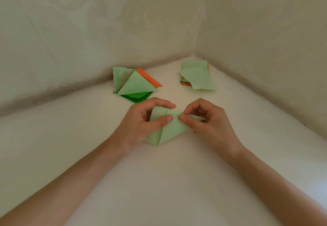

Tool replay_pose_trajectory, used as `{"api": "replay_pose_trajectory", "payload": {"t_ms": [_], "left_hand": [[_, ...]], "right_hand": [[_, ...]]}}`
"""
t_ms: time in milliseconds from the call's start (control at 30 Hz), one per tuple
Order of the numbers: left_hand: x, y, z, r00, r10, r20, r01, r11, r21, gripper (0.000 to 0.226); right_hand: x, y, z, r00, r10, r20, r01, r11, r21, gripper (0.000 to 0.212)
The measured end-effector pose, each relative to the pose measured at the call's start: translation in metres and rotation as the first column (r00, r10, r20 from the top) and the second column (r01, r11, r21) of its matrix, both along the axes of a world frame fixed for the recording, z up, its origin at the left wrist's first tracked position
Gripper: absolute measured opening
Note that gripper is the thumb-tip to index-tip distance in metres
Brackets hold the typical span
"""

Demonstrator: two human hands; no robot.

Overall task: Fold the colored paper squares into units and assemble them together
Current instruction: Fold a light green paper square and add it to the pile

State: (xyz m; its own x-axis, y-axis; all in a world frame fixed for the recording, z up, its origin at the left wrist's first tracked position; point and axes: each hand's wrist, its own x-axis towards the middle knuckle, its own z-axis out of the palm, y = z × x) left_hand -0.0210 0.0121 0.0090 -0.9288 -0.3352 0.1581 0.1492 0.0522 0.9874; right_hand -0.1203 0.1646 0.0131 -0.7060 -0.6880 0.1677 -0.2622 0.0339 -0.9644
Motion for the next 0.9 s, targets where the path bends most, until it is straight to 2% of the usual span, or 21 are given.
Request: {"api": "replay_pose_trajectory", "payload": {"t_ms": [300,467,633,900], "left_hand": [[-0.0003,0.0011,-0.001,0.998,0.031,-0.059,-0.038,0.992,-0.124,0.01],[-0.0014,0.0024,-0.0026,0.996,0.045,-0.071,-0.054,0.989,-0.134,0.009],[-0.0012,0.0025,-0.0022,0.995,0.059,-0.082,-0.074,0.979,-0.189,0.02],[0.001,0.0022,-0.0046,0.996,0.045,-0.074,-0.062,0.967,-0.249,0.019]], "right_hand": [[0.0004,0.0008,0.0007,1.0,0.005,-0.018,-0.005,1.0,0.0,0.017],[0.0013,0.0006,0.0007,1.0,0.004,-0.019,-0.004,1.0,-0.014,0.018],[0.0016,0.0015,0.0009,0.999,0.006,-0.036,-0.006,1.0,-0.003,0.018],[0.0039,0.0016,0.0018,0.999,-0.014,-0.051,0.015,1.0,0.02,0.02]]}}
